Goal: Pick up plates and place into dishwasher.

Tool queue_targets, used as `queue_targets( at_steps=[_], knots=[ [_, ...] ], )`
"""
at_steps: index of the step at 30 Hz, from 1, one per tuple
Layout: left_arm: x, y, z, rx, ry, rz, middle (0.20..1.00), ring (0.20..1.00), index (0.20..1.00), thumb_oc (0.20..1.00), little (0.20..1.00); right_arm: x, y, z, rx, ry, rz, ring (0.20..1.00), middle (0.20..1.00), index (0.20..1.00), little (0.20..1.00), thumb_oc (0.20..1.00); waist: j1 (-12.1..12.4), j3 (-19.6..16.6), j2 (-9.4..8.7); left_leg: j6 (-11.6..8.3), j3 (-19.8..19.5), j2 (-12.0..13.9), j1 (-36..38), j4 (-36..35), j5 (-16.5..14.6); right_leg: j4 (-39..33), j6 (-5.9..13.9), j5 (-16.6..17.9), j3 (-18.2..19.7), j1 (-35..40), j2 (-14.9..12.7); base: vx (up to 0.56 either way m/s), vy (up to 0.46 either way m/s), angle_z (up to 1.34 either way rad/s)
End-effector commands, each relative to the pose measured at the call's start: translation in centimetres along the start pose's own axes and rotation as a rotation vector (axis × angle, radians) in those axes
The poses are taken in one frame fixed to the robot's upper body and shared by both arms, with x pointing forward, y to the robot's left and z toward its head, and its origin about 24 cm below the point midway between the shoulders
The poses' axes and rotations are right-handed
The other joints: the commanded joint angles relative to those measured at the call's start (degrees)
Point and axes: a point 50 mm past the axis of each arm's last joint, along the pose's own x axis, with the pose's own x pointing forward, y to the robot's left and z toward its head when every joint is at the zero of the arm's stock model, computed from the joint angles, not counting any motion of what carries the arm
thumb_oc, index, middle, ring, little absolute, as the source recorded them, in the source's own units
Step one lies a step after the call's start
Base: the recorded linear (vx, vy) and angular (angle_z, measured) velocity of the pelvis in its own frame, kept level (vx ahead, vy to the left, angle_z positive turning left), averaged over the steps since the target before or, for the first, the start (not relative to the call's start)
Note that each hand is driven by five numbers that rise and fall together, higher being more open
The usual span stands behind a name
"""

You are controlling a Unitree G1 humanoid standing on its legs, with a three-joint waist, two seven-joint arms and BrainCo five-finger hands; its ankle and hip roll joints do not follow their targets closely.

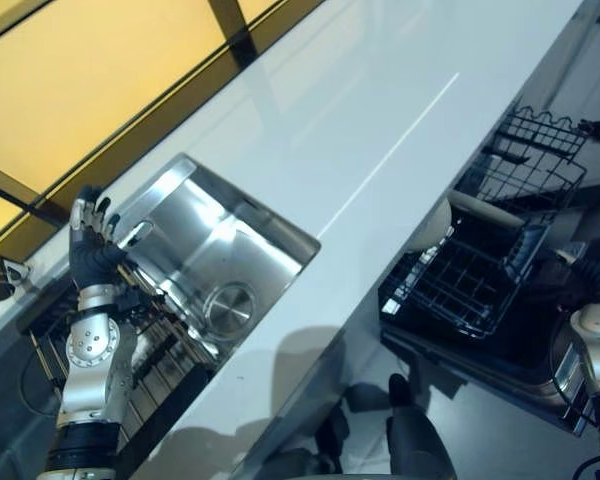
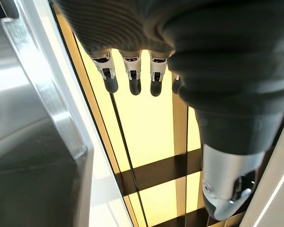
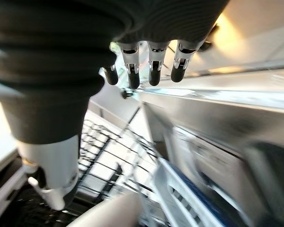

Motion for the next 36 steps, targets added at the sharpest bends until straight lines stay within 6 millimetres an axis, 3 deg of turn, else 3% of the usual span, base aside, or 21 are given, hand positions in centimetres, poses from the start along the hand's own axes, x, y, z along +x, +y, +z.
queue_targets(
  at_steps=[1, 9, 18, 25, 30, 33, 36],
  knots=[
    [-0.3, 1.0, 0.6, 0.061, -0.055, -0.003, 1.000, 1.000, 1.000, 1.000, 1.000, 0.0, -0.9, 0.9, 0.022, -0.052, -0.027, 1.000, 1.000, 1.000, 1.000, 1.000, -0.1, -3.0, -1.01, 1.32, -0.8, -2.3, -4.3, 7.5, -5.3, -2.1, 3.78, -5.6, 3.4, 5.0, -4.0, 0.05, 0.087, -0.05],
    [-0.7, 0.3, -0.5, 0.026, -0.012, 0.012, 1.000, 1.000, 1.000, 1.000, 1.000, 0.5, -0.4, 1.0, 0.012, -0.039, 0.012, 1.000, 1.000, 1.000, 1.000, 1.000, -1.2, -1.3, 2.68, 1.60, 0.0, -3.5, -5.2, 10.5, -5.9, 2.1, 3.67, -6.7, 4.2, 2.7, -6.0, 0.01, 0.083, -0.06],
    [-0.6, -0.5, -1.0, -0.005, 0.021, -0.003, 1.000, 1.000, 1.000, 1.000, 1.000, 1.9, -0.7, 3.0, -0.075, -0.089, 0.036, 1.000, 1.000, 1.000, 1.000, 1.000, -1.8, 0.8, 5.24, 2.00, -0.4, -5.6, -7.1, 15.1, -7.3, 7.7, 3.57, -8.1, 5.8, -0.6, -7.7, 0.00, 0.056, -0.05],
    [-0.7, -0.2, -1.1, -0.016, 0.019, 0.014, 1.000, 1.000, 1.000, 1.000, 1.000, 2.2, -2.2, 5.7, -0.083, -0.190, -0.104, 1.000, 1.000, 1.000, 1.000, 1.000, -2.5, 1.5, 5.75, 2.08, 0.4, -5.7, -7.6, 14.2, -6.9, 8.0, 4.13, -8.1, 6.4, -1.9, -7.9, -0.02, 0.033, -0.11],
    [-1.2, 0.6, -1.2, -0.016, 0.037, 0.049, 1.000, 1.000, 1.000, 1.000, 1.000, 1.6, -5.2, 6.3, -0.158, -0.260, -0.265, 1.000, 1.000, 1.000, 1.000, 1.000, -2.9, 1.2, 5.08, 2.05, 0.2, -5.6, -7.2, 14.4, -7.2, 7.9, 4.29, -8.0, 6.6, -1.9, -7.6, 0.01, 0.003, 0.00],
    [-1.7, 0.9, -1.4, -0.015, 0.050, 0.052, 1.000, 1.000, 1.000, 1.000, 1.000, 0.9, -6.0, 8.8, -0.183, -0.380, -0.282, 1.000, 1.000, 1.000, 1.000, 1.000, -2.7, 0.7, 4.71, 2.04, -0.1, -5.6, -7.3, 14.6, -7.2, 7.8, 4.26, -7.9, 6.9, -1.8, -7.3, 0.03, -0.001, 0.04],
    [-1.8, 0.9, -1.6, -0.015, 0.056, 0.041, 1.000, 1.000, 1.000, 1.000, 1.000, 0.3, -5.1, 11.4, -0.187, -0.504, -0.240, 1.000, 1.000, 1.000, 1.000, 1.000, -2.3, 0.1, 4.32, 1.97, -0.2, -5.6, -7.4, 14.8, -7.4, 7.4, 4.32, -7.9, 7.0, -1.8, -7.2, 0.01, -0.001, -0.01]
  ],
)
